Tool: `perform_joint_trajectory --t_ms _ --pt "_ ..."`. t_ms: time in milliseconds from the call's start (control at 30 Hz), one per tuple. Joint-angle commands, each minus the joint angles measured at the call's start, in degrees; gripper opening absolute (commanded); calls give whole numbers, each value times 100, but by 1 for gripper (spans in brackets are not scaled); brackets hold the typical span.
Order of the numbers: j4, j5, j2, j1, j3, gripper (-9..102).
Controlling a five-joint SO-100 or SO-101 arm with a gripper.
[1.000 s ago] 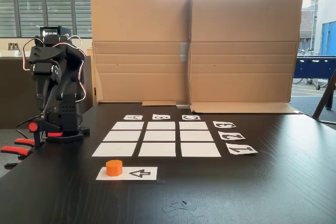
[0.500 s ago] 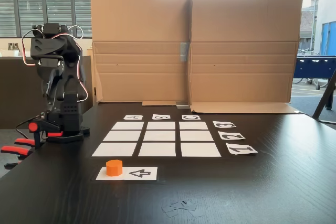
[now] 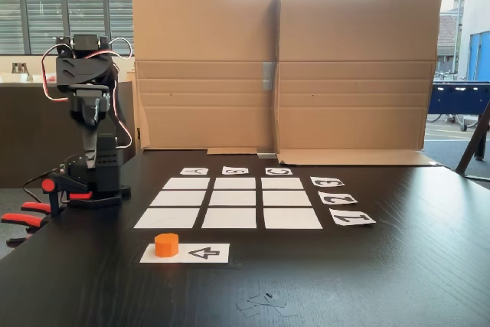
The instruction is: Pick up the round, orange token and place it in the grid on square B1.
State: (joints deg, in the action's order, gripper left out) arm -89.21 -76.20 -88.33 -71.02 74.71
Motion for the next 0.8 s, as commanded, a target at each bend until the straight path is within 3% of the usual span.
perform_joint_trajectory --t_ms 0,767 --pt "-18 62 334 141 -387 61" --pt "-26 475 2188 1046 -1714 61"
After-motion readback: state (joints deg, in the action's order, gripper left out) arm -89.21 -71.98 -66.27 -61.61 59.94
